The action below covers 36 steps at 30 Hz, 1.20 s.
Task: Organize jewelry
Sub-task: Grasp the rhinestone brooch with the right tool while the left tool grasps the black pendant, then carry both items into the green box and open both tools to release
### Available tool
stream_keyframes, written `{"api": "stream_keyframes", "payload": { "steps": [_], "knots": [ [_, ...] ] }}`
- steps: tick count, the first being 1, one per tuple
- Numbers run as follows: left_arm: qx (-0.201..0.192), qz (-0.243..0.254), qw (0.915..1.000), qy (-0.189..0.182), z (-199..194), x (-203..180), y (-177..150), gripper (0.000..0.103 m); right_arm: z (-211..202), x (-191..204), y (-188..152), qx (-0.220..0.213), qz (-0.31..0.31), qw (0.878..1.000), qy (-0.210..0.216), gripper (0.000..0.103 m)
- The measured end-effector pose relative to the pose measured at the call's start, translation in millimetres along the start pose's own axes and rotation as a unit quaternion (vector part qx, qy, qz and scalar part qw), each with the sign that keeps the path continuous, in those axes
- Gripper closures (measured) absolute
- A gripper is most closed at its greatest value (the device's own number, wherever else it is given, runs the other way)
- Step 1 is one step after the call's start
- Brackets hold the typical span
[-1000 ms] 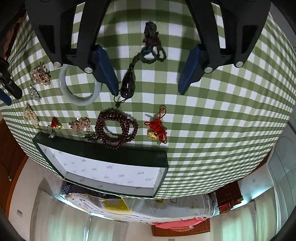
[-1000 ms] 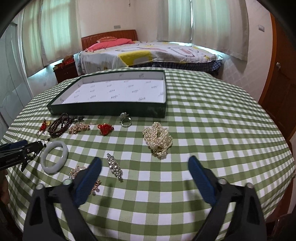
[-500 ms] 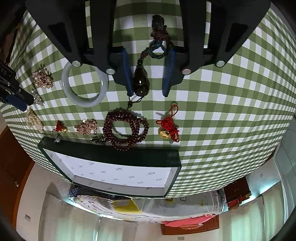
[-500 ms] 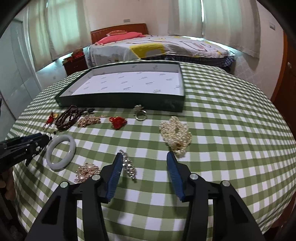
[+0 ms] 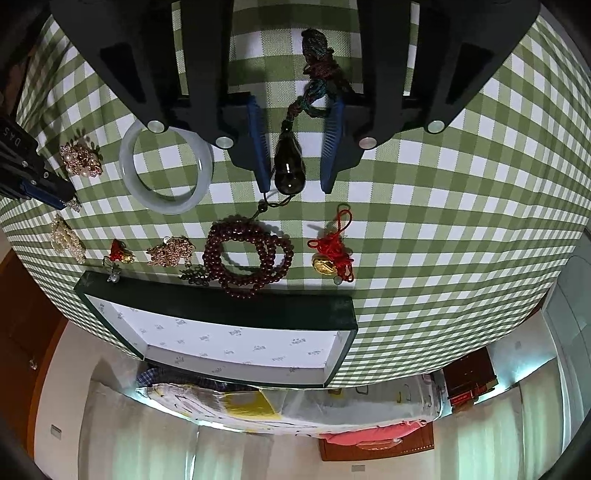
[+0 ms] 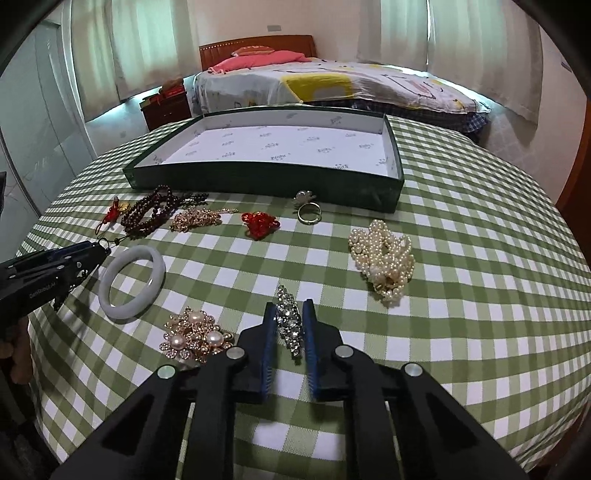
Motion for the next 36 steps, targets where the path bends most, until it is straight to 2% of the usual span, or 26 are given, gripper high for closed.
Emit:
{"api": "stream_keyframes", "payload": {
  "steps": [9, 11, 13, 23, 30, 36],
  "knots": [
    [-0.017, 0.008, 0.9998, 0.000, -2, -2, -4, 0.075, -3, -3, -2, -0.001, 0.010, 1.000, 0.005, 0.088],
    [-0.017, 0.010, 0.9998, 0.000, -3, -2, -5, 0.077, -3, -3, -2, -0.002, 0.012, 1.000, 0.006, 0.088],
    [-0.017, 0.012, 0.9998, -0.003, -4, -2, -5, 0.086, -3, -3, -2, -0.002, 0.014, 1.000, 0.007, 0.088],
    [-0.020, -0.003, 0.9996, -0.022, -14, 1, -6, 0.086, -14, -6, 0, -0.016, 0.024, 1.000, 0.009, 0.089],
    [-0.052, -0.013, 0.9982, -0.026, -40, 4, 14, 0.086, -31, -5, 11, -0.043, 0.030, 0.999, 0.016, 0.089],
    [-0.079, -0.029, 0.9954, -0.046, -61, 5, 44, 0.086, -54, -4, 38, -0.081, 0.029, 0.996, 0.020, 0.089]
  ]
}}
Point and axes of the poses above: each gripper's, at about its wrist camera, not at the fingertips, and z roughly the way its jaws point, x to its left, y to its top, the point moved 5 cm from there along z, roughly the way its jaws point, and after that the axes turned 6 degrees about y, right-handed, at the moved point
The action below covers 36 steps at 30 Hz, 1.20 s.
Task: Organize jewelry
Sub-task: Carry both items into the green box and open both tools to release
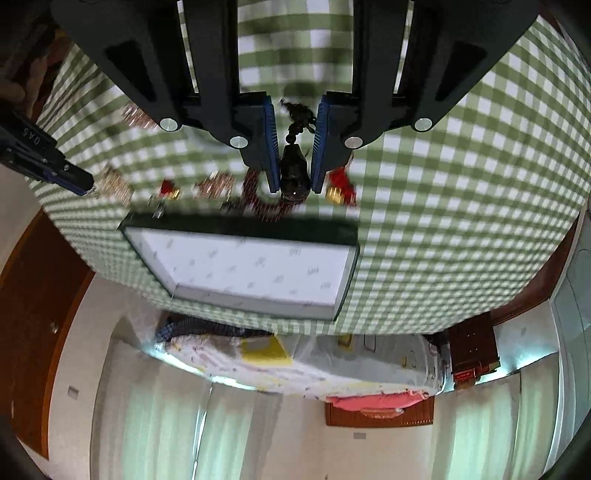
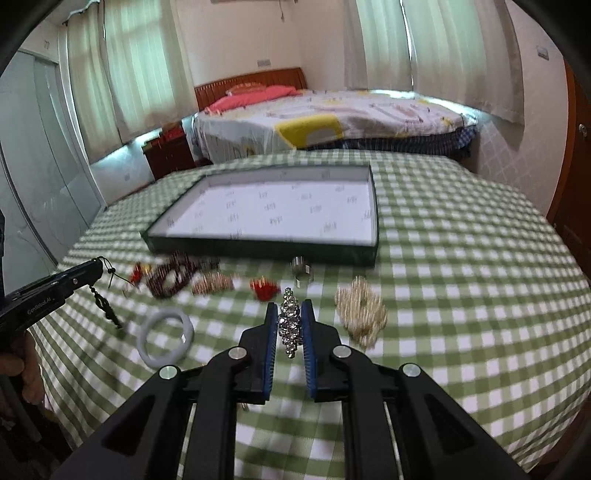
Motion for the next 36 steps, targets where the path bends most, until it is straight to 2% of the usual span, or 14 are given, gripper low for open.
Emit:
{"api": "stream_keyframes", "payload": {
  "steps": [7, 13, 21, 25, 36],
  "knots": [
    [-0.058, 0.010, 0.9982, -0.016, -10, -13, 59, 0.086, -4, 1, 48, -0.045, -0.006, 0.999, 0.006, 0.089],
    [-0.104, 0.016, 0.9942, -0.022, 0, -19, 117, 0.086, 9, -3, 89, -0.072, -0.015, 0.997, 0.007, 0.089],
    [-0.114, 0.004, 0.9930, -0.031, 47, -26, 170, 0.086, 32, -12, 132, -0.095, -0.023, 0.995, -0.001, 0.089],
    [-0.102, 0.014, 0.9944, -0.025, 74, -32, 166, 0.086, 52, -19, 140, -0.089, -0.022, 0.996, -0.006, 0.089],
    [-0.001, 0.015, 0.9997, -0.018, 149, -20, 104, 0.086, 120, -43, 96, 0.006, 0.006, 1.000, -0.016, 0.089]
  ]
}}
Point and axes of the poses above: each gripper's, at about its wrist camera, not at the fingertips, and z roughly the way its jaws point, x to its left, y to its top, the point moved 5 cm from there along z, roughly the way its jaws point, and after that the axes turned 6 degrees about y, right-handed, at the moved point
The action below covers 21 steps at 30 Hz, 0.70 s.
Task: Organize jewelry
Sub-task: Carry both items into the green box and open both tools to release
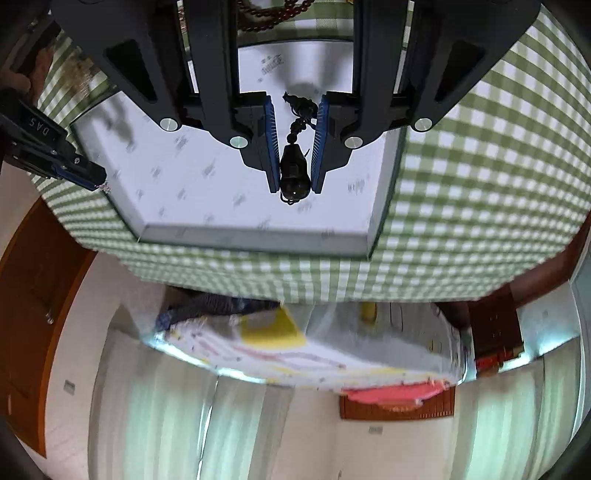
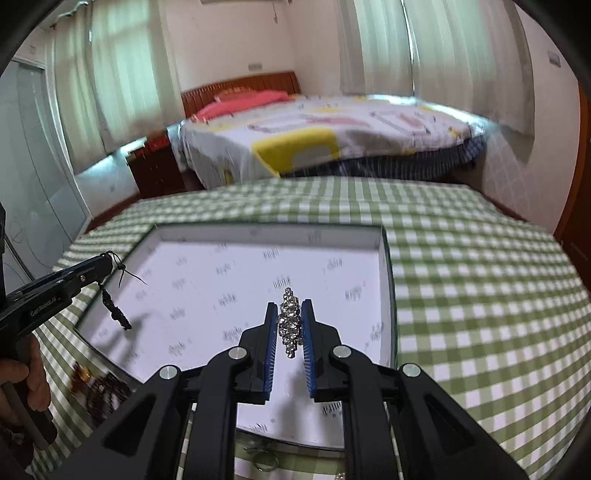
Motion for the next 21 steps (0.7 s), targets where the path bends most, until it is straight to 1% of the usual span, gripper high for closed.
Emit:
{"api": "stream_keyframes", "payload": {
  "steps": [4, 9, 12, 14, 15, 17, 18, 19, 21],
  "knots": [
    [0.033, -0.002, 0.9994, 0.004, 18, 6, -16, 0.086, 11, -6, -11, 0.025, 0.007, 1.000, -0.004, 0.089],
    [0.055, -0.006, 0.9984, 0.012, 30, 11, -26, 0.086, 18, -11, -19, 0.038, 0.013, 0.999, -0.007, 0.089],
    [0.060, -0.008, 0.9980, 0.015, 33, 13, -30, 0.085, 21, -15, -22, 0.044, 0.019, 0.999, -0.009, 0.089],
    [0.062, -0.006, 0.9979, 0.017, 36, 13, -33, 0.082, 21, -16, -24, 0.042, 0.016, 0.999, -0.015, 0.089],
    [0.065, -0.004, 0.9978, 0.018, 36, 12, -34, 0.076, 21, -15, -24, 0.043, 0.015, 0.999, -0.015, 0.088],
    [0.065, -0.001, 0.9977, 0.016, 37, 12, -35, 0.074, 21, -15, -24, 0.042, 0.015, 0.999, -0.015, 0.082],
    [0.065, 0.001, 0.9977, 0.016, 39, 10, -37, 0.072, 21, -16, -25, 0.042, 0.018, 0.999, -0.015, 0.074],
    [0.065, 0.002, 0.9978, 0.015, 38, 9, -37, 0.070, 21, -17, -26, 0.043, 0.021, 0.999, -0.014, 0.072],
    [0.062, 0.003, 0.9980, 0.010, 37, 8, -36, 0.066, 19, -17, -26, 0.040, 0.020, 0.999, -0.011, 0.071]
  ]
}}
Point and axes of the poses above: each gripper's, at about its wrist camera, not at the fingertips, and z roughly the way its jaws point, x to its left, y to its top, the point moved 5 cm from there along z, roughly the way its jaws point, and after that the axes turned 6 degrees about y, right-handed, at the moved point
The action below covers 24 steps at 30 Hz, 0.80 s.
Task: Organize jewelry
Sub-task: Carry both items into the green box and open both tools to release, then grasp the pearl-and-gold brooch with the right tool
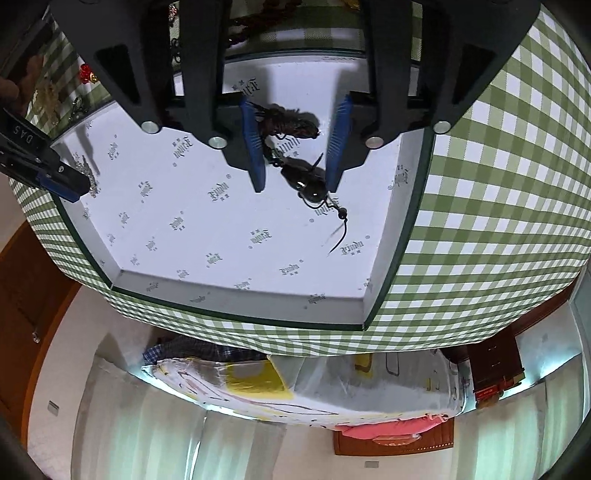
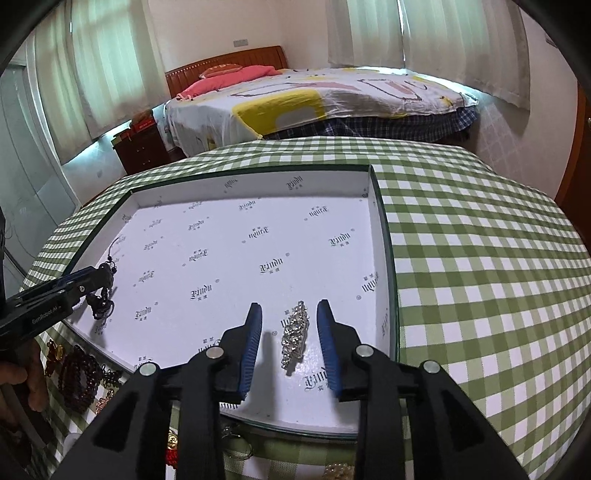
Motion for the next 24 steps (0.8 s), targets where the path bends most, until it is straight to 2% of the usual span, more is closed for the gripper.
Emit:
{"api": "stream_keyframes", "payload": {
  "steps": [3, 7, 11, 16, 24],
  "knots": [
    [-0.009, 0.002, 0.9999, 0.006, -6, -2, 1, 0.053, -8, 2, 0, -0.005, 0.003, 1.000, 0.004, 0.071],
    [-0.020, -0.004, 0.9998, 0.006, -21, -1, 3, 0.048, -28, 11, -1, -0.022, -0.005, 1.000, 0.006, 0.068],
    [-0.050, -0.004, 0.9987, 0.012, -49, -1, -4, 0.046, -48, 24, -14, -0.033, -0.012, 0.999, 0.007, 0.064],
    [-0.073, -0.002, 0.9970, 0.028, -81, -1, -27, 0.043, -69, 41, -43, -0.031, -0.018, 0.999, 0.017, 0.063],
    [-0.072, -0.010, 0.9968, 0.032, -123, 2, -68, 0.043, -93, 67, -95, -0.009, -0.036, 0.999, 0.039, 0.063]
  ]
}}
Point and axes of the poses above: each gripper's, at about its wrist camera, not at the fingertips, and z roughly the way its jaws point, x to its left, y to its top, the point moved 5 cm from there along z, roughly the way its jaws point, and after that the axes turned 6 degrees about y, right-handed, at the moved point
